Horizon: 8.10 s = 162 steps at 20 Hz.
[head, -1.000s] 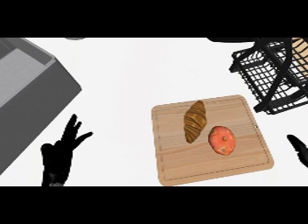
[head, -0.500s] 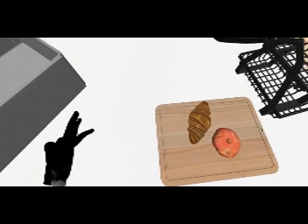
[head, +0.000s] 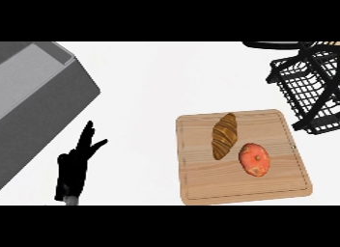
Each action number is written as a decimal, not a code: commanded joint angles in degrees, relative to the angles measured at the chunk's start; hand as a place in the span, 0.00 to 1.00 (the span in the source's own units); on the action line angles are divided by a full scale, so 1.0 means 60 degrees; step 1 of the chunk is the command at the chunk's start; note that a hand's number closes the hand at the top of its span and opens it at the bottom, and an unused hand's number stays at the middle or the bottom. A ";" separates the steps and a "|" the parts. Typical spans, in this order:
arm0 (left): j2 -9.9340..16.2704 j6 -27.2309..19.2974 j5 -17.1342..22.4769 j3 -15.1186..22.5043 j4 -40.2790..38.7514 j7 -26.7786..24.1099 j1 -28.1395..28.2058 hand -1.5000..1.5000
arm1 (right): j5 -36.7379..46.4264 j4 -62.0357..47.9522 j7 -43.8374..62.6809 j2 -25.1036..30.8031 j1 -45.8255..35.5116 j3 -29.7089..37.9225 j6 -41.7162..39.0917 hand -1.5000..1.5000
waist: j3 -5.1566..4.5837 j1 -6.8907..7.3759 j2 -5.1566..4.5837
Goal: Pick the squash from the cutting board and place it in the tiered basket
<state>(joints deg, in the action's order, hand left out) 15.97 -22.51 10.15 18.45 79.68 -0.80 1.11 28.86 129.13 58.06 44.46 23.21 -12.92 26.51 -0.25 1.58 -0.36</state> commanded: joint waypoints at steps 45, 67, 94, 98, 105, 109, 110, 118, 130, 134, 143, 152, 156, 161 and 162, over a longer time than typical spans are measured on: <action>-0.0488 0.0220 -0.0480 -0.0355 -0.0109 0.0217 0.0284 0.50 | 0.2729 -0.6042 0.3234 -0.6128 -0.5273 -0.0481 -0.6299 0.00 | 0.0037 -0.0270 0.0056; -0.0894 0.0676 -0.0999 -0.0966 -0.0611 0.0218 0.0016 0.50 | 0.4537 -0.7744 0.0627 -0.7156 -0.4807 -0.0321 -0.5646 1.00 | 0.0040 -0.0276 0.0055; -0.0510 0.1101 -0.0916 -0.1489 -0.0038 -0.0043 0.0896 0.50 | 0.8173 0.1196 0.2759 -0.6135 -0.5404 0.2881 -0.6934 1.00 | -0.0001 -0.0356 0.0130; -0.0837 0.0888 -0.1176 -0.1127 0.0169 0.0328 0.0681 0.50 | 0.8740 0.1431 0.2957 -0.5785 -0.6755 0.2782 -0.9050 1.00 | -0.0001 -0.0260 0.0099; -0.0936 0.0956 -0.1202 -0.1115 0.0176 0.0174 0.0782 0.50 | 0.8746 0.0642 0.2223 -0.5749 -0.8773 0.4103 -1.0162 1.00 | 0.0016 -0.0271 0.0100; -0.1062 0.0791 -0.1309 -0.1147 0.0070 0.0581 0.0342 0.50 | 0.9184 -0.0828 0.1968 -0.5903 -0.9993 0.4606 -0.9820 1.00 | 0.0024 -0.0210 0.0065; -0.0606 0.1192 -0.1040 -0.1371 0.0491 0.0559 0.0664 0.50 | 0.9026 -0.1163 0.1818 -0.5535 -1.0743 0.5167 -1.0137 1.00 | 0.0023 -0.0150 0.0086; -0.1007 0.1029 -0.1323 -0.1338 -0.0096 0.0544 0.0017 0.50 | 0.8305 -0.4753 0.0065 -0.4403 -1.2059 0.7291 -0.8578 1.00 | 0.0041 -0.0186 0.0030; -0.0934 0.1399 -0.1256 -0.1768 -0.0199 0.0013 0.0492 0.50 | 0.7958 -0.8461 -0.0920 -0.4002 -1.1743 0.7303 -0.6085 1.00 | 0.0042 -0.0171 0.0035; -0.1247 0.1103 -0.1678 -0.1254 0.0241 0.0498 0.0482 0.50 | 0.8093 -1.0460 -0.0961 -0.3686 -1.2157 0.7582 -0.4705 1.00 | 0.0048 -0.0069 -0.0002; -0.1290 0.1129 -0.1696 -0.1360 0.0470 0.0709 0.0410 0.50 | 0.5753 -1.0974 -0.1875 -0.4159 -1.1880 0.9077 -0.2315 0.00 | 0.0064 -0.0083 0.0015; -0.1439 0.1111 -0.1824 -0.1403 0.0086 0.0379 0.0522 0.50 | 0.4081 -1.0641 -0.3317 -0.4484 -1.2222 0.9402 0.0009 0.00 | 0.0049 -0.0170 0.0047; -0.1368 0.1226 -0.1851 -0.1440 -0.0122 -0.0272 0.1085 0.50 | 0.4432 -0.9833 -0.3579 -0.3987 -1.1801 0.9465 0.0726 0.00 | 0.0040 -0.0238 0.0069; -0.1312 0.1141 -0.1771 -0.1713 -0.0188 0.0231 0.0571 0.50 | 0.5824 -0.7747 -0.1883 -0.3860 -1.0956 0.9711 0.0904 0.00 | 0.0023 -0.0531 0.0148; -0.1174 0.1385 -0.1414 -0.2043 -0.0369 0.0185 0.0578 0.50 | 0.5815 -0.7135 -0.1526 -0.4124 -1.0554 0.9938 0.0868 0.00 | 0.0019 -0.0609 0.0165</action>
<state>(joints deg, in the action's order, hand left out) 8.60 -14.82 0.44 7.90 80.12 0.24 4.65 61.21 77.76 43.51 19.29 -43.61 44.49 31.22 0.22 -0.96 0.46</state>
